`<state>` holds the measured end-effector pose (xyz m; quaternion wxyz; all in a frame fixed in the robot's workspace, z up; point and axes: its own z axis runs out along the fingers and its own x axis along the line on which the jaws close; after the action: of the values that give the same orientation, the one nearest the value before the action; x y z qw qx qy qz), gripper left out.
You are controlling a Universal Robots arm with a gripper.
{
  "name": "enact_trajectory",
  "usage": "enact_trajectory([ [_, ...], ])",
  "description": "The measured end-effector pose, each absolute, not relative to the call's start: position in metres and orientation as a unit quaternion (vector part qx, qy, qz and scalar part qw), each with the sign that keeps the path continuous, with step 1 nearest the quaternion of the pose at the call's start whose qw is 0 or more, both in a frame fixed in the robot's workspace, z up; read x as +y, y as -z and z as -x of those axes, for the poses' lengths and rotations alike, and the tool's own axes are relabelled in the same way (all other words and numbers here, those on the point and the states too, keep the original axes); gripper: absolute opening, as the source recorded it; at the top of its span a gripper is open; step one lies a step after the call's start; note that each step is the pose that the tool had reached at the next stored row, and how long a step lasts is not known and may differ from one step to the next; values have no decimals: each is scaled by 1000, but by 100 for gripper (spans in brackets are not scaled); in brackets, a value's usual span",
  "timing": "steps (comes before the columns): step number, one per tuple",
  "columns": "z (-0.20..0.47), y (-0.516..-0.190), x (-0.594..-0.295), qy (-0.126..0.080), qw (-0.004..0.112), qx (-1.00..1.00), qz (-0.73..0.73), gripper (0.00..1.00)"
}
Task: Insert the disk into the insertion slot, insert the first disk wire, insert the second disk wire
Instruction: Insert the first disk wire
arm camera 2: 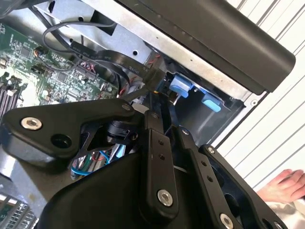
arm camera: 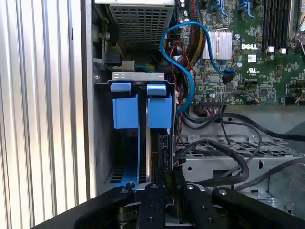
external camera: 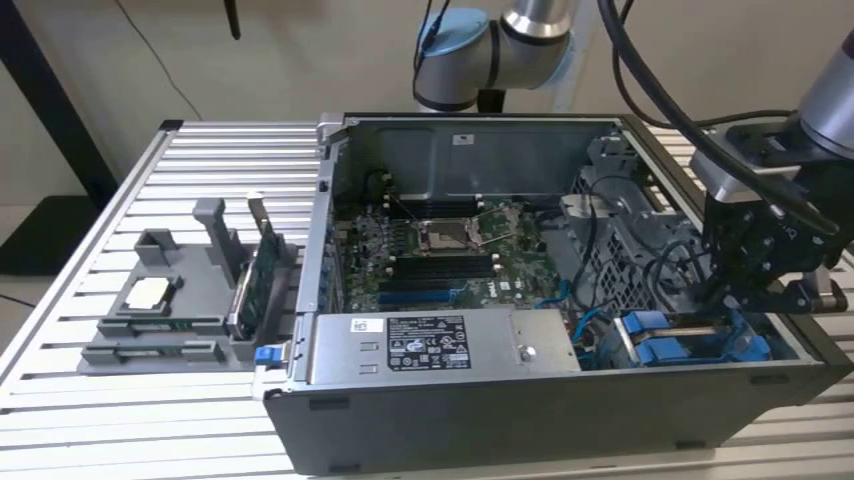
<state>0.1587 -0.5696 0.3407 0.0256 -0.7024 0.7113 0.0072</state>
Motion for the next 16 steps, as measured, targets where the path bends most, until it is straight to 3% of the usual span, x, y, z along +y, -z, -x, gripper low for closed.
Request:
enact_trajectory([
  [13,-159,-331,-570,-8,26,711,702,20],
  [14,-159,-332,-570,-7,26,711,702,27],
  [16,-159,-336,-569,-7,26,711,702,27],
])
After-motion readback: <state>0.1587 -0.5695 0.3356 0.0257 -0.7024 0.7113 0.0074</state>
